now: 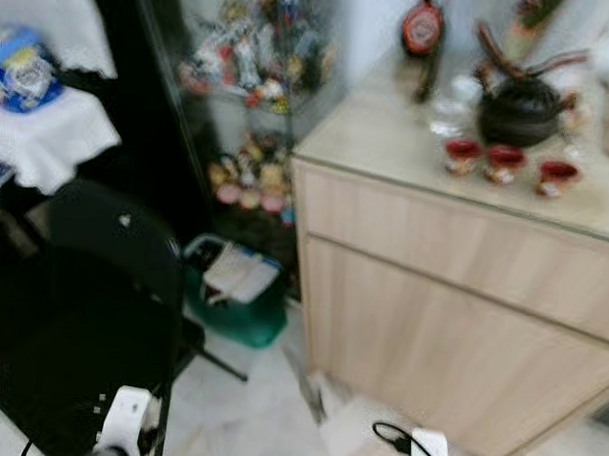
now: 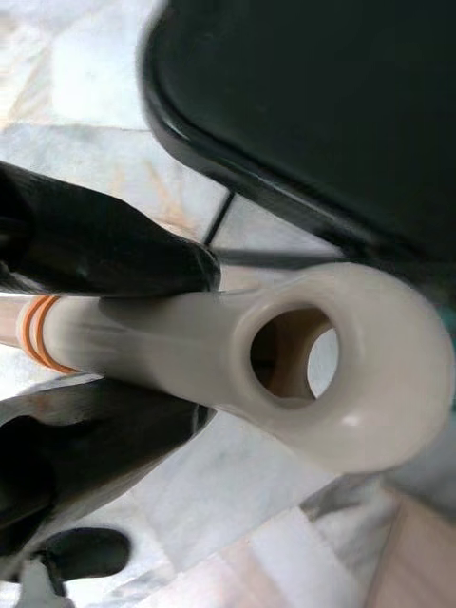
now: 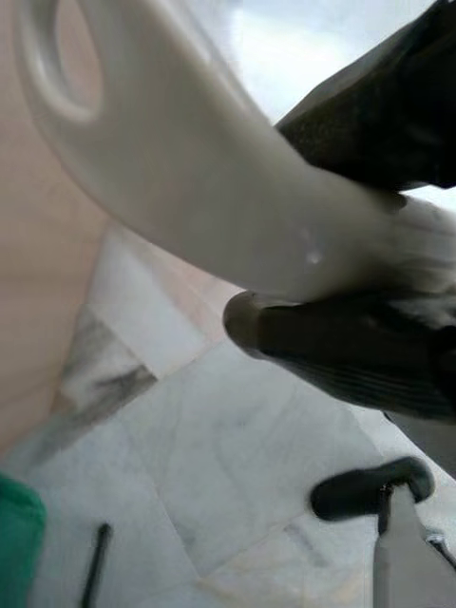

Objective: Sweep floor

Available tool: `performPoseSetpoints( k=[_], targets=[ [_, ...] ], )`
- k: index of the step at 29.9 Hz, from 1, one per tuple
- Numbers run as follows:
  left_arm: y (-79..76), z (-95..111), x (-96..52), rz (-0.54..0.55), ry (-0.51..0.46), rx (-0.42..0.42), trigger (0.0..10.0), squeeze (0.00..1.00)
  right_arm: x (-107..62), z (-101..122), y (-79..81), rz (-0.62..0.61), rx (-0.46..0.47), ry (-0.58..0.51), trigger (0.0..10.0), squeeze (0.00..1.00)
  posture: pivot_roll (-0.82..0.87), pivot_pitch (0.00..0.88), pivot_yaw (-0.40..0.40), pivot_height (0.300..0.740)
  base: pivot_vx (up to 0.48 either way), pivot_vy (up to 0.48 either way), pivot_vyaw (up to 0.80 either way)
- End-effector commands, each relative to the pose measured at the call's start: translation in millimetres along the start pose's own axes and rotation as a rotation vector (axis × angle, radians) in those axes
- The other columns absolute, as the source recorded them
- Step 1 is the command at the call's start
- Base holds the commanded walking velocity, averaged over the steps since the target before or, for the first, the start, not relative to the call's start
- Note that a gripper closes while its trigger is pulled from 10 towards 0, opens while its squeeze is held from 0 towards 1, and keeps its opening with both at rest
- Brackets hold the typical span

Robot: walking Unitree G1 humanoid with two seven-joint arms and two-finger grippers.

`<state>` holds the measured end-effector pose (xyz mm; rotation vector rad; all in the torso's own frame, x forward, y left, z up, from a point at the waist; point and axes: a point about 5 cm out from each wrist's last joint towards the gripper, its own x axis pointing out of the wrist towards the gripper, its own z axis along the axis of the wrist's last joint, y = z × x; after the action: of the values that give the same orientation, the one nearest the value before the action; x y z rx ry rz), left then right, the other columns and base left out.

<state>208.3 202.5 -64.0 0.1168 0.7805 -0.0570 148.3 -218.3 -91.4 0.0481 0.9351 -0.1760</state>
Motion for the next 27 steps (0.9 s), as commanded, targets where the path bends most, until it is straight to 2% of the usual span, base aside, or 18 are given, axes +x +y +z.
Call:
performPoseSetpoints(
  k=[1, 8, 19, 23, 27],
  targets=[
    [2.2, -12, -3.6, 0.01, 0.035, -0.044, 10.0, 0.0, -0.7, -4, 1.7, 0.01, -0.022, 0.014, 10.0, 0.0, -0.13, 0.0, 0.011, 0.74, 0.0, 0.0, 0.8],
    [-1.7, -10, -2.3, 0.005, 0.028, -0.045, 10.0, 0.0, -3.2, -11, -3.5, 0.004, -0.021, 0.03, 10.0, 0.0, -0.13, 0.0, 0.009, 0.74, 0.0, 0.0, 0.8],
    [-4.3, -12, -2.6, 0.031, 0.03, -0.09, 10.0, 0.0, -3.7, -10, -10.3, -0.004, -0.029, 0.037, 10.0, 0.0, -0.11, 0.0, -0.013, 0.74, 0.0, 0.0, 0.8],
    [-2.9, -14, -3.6, 0.041, 0.034, -0.097, 10.0, 0.0, -3.1, -9, -9.4, 0.0, -0.031, 0.036, 10.0, 0.0, -0.11, 0.0, -0.016, 0.74, 0.0, 0.0, 0.8],
    [-0.8, -15, -4.3, 0.046, 0.036, -0.1, 10.0, 0.0, -0.8, -4, -1.9, 0.009, -0.033, 0.028, 10.0, 0.0, -0.1, 0.0, -0.016, 0.74, 0.0, 0.0, 0.8]
  ],
)
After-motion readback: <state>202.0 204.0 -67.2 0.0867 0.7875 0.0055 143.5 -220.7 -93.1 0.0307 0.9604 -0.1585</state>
